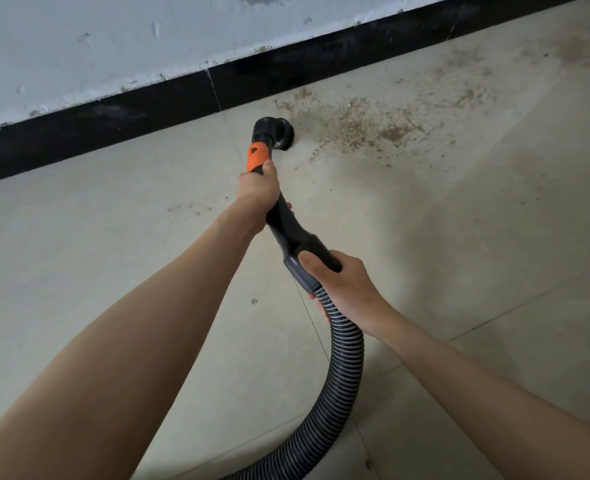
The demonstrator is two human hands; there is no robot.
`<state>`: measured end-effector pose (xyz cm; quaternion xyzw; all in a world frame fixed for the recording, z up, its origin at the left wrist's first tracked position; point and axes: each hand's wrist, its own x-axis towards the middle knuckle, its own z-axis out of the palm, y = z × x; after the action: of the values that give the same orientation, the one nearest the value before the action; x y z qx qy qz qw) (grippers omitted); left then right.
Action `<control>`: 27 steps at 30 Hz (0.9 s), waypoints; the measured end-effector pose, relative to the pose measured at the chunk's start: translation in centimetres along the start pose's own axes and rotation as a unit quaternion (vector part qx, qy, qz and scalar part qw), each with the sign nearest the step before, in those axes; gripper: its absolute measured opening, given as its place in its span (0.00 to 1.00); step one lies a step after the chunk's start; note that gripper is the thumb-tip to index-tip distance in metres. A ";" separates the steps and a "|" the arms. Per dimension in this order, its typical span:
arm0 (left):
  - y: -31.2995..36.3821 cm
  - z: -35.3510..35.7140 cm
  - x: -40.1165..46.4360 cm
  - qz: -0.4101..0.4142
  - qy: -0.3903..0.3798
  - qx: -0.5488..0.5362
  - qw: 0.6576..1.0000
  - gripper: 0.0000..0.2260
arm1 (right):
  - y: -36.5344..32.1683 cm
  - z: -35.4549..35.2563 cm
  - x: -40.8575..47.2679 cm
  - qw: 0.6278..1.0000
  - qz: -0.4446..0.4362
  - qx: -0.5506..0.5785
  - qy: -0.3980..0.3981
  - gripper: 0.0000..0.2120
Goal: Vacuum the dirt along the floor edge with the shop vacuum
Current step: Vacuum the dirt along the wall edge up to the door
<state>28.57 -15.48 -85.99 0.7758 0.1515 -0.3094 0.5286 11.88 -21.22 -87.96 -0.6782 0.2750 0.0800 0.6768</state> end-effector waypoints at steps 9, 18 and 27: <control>-2.8 -10.2 -2.5 -0.042 0.083 -0.071 0.993 0.21 | -1.6 7.1 -1.0 0.992 -0.008 -0.064 -0.106 0.17; -9.6 -17.3 -6.6 -0.065 0.152 -0.172 0.971 0.23 | -1.8 11.6 -5.2 0.972 -0.012 -0.141 -0.189 0.16; -10.2 -14.5 -8.0 -0.071 0.097 -0.152 0.981 0.21 | -0.3 9.7 -8.5 0.982 0.008 -0.132 -0.132 0.17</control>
<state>21.32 2.52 -84.70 0.6998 0.3019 -0.2428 0.6001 7.49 -9.64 -84.25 -0.7426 0.1760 0.2101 0.6110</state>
